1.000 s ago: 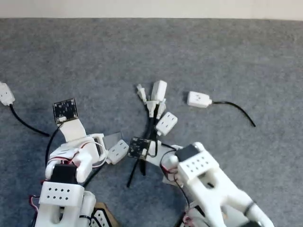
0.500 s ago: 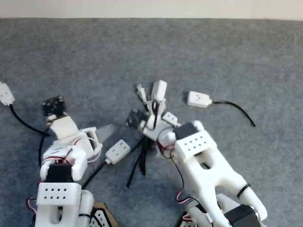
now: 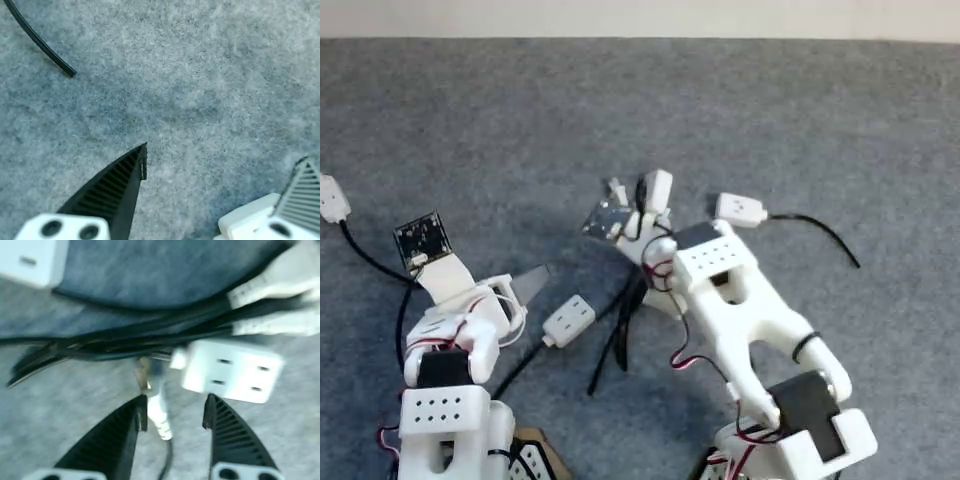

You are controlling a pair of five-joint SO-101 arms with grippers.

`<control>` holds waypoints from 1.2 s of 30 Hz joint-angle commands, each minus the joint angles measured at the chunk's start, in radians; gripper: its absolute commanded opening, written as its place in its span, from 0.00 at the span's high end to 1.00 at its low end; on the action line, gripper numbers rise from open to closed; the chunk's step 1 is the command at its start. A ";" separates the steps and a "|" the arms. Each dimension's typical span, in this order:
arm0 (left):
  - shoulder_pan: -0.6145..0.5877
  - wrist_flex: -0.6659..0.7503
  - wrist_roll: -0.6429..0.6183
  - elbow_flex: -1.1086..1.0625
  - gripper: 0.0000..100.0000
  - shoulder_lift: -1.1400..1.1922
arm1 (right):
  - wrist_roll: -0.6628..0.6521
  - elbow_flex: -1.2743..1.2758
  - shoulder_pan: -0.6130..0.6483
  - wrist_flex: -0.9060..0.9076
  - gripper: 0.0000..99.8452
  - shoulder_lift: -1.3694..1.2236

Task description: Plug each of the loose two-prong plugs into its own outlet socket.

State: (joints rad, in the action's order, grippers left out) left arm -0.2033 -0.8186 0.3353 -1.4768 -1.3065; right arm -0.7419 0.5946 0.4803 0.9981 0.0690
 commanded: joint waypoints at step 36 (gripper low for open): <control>-0.004 0.020 -0.003 -0.016 0.58 -0.002 | -0.245 -0.051 0.091 0.246 0.81 0.002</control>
State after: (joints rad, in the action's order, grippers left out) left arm -0.2048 -0.8186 0.3353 -1.4952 -1.3065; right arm -1.0119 0.5685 0.5539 1.1976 0.0169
